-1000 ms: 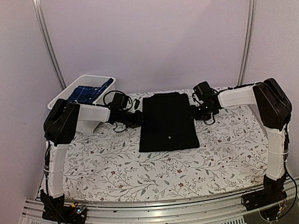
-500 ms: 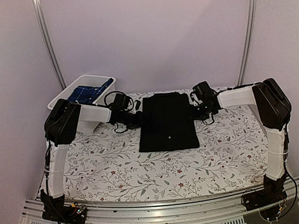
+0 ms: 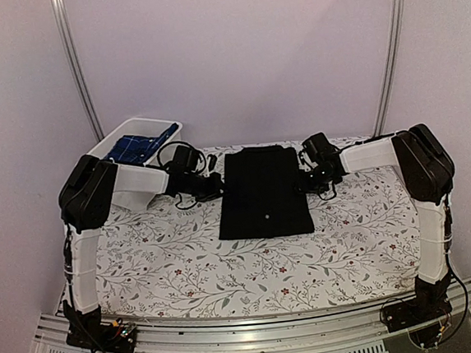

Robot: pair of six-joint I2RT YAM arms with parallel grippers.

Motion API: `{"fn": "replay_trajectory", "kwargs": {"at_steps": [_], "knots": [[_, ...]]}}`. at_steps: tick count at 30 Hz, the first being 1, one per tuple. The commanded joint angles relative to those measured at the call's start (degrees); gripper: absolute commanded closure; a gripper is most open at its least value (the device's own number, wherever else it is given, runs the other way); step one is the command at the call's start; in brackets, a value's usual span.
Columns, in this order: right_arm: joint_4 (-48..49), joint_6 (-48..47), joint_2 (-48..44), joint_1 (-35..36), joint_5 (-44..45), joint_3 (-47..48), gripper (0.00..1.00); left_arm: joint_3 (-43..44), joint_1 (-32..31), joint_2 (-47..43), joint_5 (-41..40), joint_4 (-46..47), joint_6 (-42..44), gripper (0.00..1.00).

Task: Fold and stack the long sleeve shirts
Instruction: Smooth out the 2/3-rectangle-folded shirt at the center of the board.

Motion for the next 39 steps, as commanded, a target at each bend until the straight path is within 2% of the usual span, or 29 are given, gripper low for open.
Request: {"fn": "replay_trajectory", "kwargs": {"at_steps": [1, 4, 10, 18, 27, 30, 32, 34, 36, 39], "knots": [[0.8, -0.8, 1.4, 0.1, -0.7, 0.8, 0.57, -0.8, -0.3, -2.1, -0.3, 2.5, -0.5, 0.96], [0.9, -0.8, 1.5, 0.1, -0.9, 0.8, 0.63, 0.7, -0.3, -0.9, -0.3, 0.9, -0.1, 0.93], [0.6, -0.6, 1.4, 0.3, -1.0, 0.9, 0.78, 3.7, -0.8, 1.8, -1.6, -3.6, 0.8, 0.74], [0.3, -0.6, 1.3, 0.6, -0.9, 0.7, 0.98, 8.0, -2.2, 4.9, -5.1, -8.8, 2.6, 0.7], [0.0, 0.7, -1.0, 0.6, 2.1, -1.7, 1.0, 10.5, -3.7, 6.7, -3.6, -9.3, 3.8, 0.64], [0.0, 1.0, -1.3, 0.7, 2.2, -1.9, 1.0, 10.5, -4.2, 6.4, -3.9, -8.9, 3.5, 0.65], [0.1, 0.9, -1.2, 0.6, 2.1, -1.7, 1.0, 10.8, -4.3, 6.5, -3.9, -9.0, 3.4, 0.69], [0.0, 0.8, -1.4, 0.6, 2.1, -1.7, 1.0, 10.8, -4.4, 6.5, -4.0, -9.1, 3.4, 0.77], [0.0, 0.7, -1.5, 0.7, 2.2, -1.7, 0.98, 10.5, -4.4, 6.3, -4.2, -9.0, 3.3, 0.89], [0.0, 0.6, -1.7, 0.6, 2.2, -1.7, 0.96, 9.8, -4.4, 5.2, -4.8, -8.4, 2.8, 1.0]]}}
